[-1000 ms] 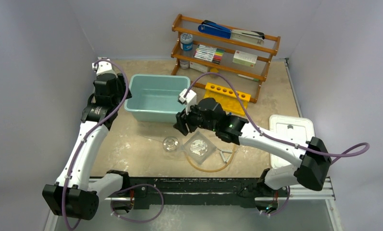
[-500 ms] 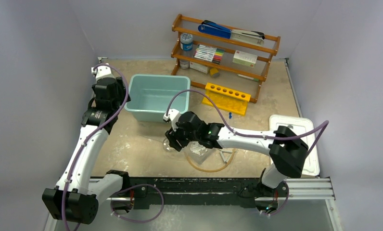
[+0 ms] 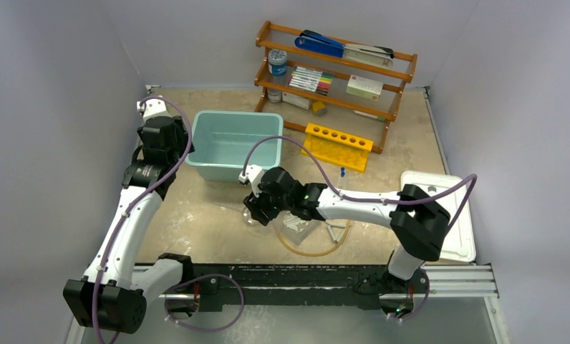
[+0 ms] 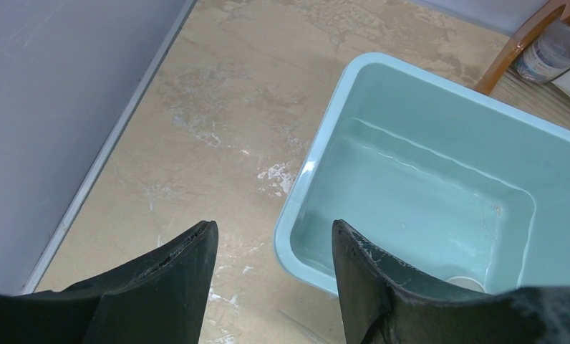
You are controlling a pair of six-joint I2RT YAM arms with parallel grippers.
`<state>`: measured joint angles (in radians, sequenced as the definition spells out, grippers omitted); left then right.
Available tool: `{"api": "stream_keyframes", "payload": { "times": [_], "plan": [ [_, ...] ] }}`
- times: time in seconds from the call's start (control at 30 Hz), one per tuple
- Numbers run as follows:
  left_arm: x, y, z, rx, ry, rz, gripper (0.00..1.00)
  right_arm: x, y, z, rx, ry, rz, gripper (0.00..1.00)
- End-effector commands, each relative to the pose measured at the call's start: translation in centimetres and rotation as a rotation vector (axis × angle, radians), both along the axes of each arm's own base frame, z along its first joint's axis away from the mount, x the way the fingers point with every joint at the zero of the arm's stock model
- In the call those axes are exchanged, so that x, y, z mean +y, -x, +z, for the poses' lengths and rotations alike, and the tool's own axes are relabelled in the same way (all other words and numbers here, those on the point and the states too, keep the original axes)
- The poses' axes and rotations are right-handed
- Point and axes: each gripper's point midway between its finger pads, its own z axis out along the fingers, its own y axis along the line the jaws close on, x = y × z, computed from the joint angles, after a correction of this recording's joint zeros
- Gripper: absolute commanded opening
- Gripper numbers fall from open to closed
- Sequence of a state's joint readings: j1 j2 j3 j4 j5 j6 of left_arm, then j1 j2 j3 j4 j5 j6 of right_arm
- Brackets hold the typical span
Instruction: Organize the chemistry lab equipment
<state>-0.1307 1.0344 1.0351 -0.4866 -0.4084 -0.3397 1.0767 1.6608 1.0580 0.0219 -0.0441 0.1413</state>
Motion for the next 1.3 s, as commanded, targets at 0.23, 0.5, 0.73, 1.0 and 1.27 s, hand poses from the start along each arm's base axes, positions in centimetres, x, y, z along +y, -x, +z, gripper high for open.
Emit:
{"api": "stream_keyframes", "payload": {
  "times": [0.23,0.5,0.73,1.0,1.27],
  "plan": [
    [0.6,-0.4,0.8,-0.039,0.000,0.022,0.59,2.9,-0.8,2.2,-0.082,-0.034,0.031,0.55],
    [0.6,-0.3,0.7,-0.035,0.000,0.020,0.59,2.8,-1.0,2.3,-0.106,-0.019,0.018,0.41],
    [0.5,-0.4,0.5,-0.031,0.002,0.018,0.58,2.7,-1.3,2.0,-0.114,-0.005,0.004,0.20],
    [0.5,-0.3,0.2,-0.021,0.003,0.017,0.58,2.9,-1.8,3.2,-0.144,-0.009,0.001,0.07],
    [0.4,-0.2,0.1,-0.021,0.006,0.016,0.58,4.1,-2.3,5.7,-0.169,-0.040,0.017,0.01]
  ]
}}
